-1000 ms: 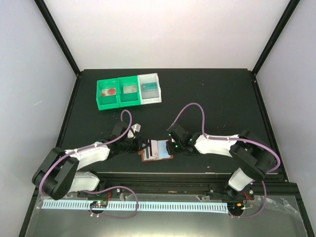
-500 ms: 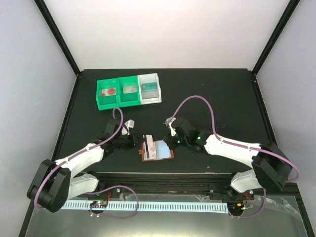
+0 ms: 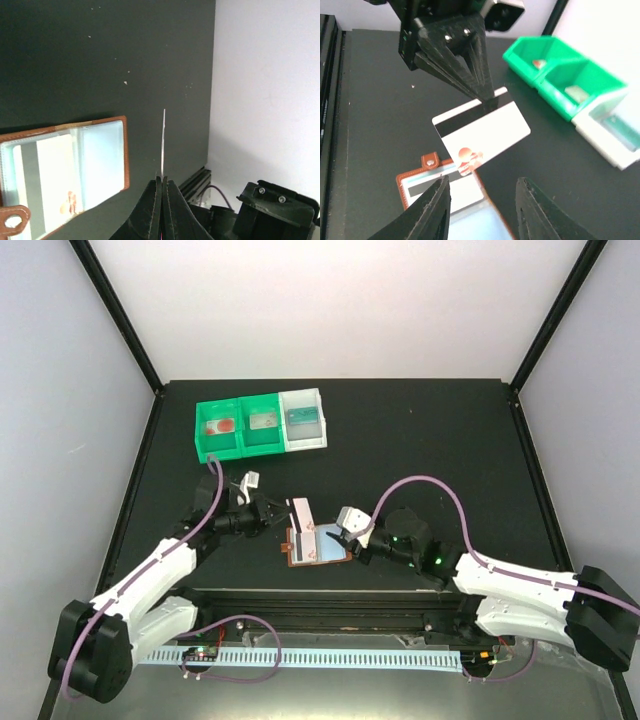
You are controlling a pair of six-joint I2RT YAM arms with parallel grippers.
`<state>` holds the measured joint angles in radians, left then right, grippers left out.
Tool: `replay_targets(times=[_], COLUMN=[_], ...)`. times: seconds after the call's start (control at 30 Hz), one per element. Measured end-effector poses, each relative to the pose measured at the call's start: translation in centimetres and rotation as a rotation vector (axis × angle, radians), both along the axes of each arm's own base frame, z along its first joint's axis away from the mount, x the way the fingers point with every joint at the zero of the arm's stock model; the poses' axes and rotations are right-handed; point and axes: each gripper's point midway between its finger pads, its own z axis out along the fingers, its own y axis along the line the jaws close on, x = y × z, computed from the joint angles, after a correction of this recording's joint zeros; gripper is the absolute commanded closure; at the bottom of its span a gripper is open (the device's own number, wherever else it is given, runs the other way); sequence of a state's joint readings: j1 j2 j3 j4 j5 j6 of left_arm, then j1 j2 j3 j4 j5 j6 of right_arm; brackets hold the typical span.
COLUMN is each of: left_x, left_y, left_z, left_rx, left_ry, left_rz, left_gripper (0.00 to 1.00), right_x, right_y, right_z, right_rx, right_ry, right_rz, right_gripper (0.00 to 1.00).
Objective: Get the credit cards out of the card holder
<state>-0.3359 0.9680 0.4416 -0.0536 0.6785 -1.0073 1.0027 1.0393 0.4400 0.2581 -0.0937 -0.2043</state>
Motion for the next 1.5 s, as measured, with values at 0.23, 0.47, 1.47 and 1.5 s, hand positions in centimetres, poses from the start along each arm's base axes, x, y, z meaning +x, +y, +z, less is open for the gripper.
replay_targets(times=[0.23,0.47,1.47,1.5], left_x=[-0.8,-1.7,-2.2,-2.2], left_y=[-0.2,-0.4,-0.5,-0.5], left_z=[1.6,4.3,7.1,7.2], left_rx=[-0.083,-0.185,-0.242,-0.237], left_ry=[0.064,0.068,-0.032,-0.047], left_rz=[0.022,0.026,-0.009,-0.013], left_gripper=[0.98,0.98,0.27,0.24], right_x=[-1.2,-0.8,-0.6,-0.5], right_y=[1.7,2.5,3.0,2.9], right_z=[2.1,1.0,2.9,3.1], right_rx=[-0.02,-0.121,-0.136,-0.122], right_ry=[-0.328,-0.517,-0.656,-0.627], right_rz=[0.1,0.106,0.019,-0.001], right_gripper=[0.59,0.56,0.99,0.99])
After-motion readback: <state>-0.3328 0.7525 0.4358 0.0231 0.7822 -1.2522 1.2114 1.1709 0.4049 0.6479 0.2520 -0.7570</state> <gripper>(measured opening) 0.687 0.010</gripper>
